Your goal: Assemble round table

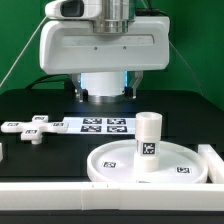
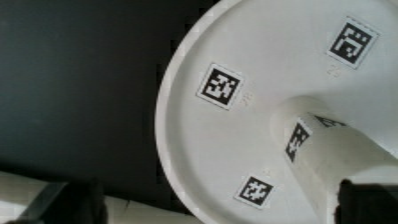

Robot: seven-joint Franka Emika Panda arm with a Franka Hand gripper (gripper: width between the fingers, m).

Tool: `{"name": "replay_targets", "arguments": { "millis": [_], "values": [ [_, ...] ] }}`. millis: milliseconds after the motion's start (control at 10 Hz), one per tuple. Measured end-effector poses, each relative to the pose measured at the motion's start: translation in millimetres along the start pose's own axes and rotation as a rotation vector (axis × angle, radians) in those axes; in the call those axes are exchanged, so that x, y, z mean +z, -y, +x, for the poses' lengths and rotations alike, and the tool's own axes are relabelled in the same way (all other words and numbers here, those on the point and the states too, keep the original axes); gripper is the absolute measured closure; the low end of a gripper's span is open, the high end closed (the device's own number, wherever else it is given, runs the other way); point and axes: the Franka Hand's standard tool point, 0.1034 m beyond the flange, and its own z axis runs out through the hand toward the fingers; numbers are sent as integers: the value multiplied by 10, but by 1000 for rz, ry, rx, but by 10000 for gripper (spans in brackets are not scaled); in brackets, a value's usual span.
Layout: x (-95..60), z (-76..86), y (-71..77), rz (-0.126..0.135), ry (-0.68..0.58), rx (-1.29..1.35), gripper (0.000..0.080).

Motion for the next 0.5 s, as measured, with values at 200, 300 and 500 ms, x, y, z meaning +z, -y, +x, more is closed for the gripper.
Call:
{"name": "replay_targets", "arguments": {
  "millis": [200, 300, 500],
  "values": [
    [154, -163, -229, -22, -20, -220, 150],
    [170, -266, -399, -23, -15, -316, 151],
    [191, -336, -505, -29, -20, -333, 150]
  ]
}}
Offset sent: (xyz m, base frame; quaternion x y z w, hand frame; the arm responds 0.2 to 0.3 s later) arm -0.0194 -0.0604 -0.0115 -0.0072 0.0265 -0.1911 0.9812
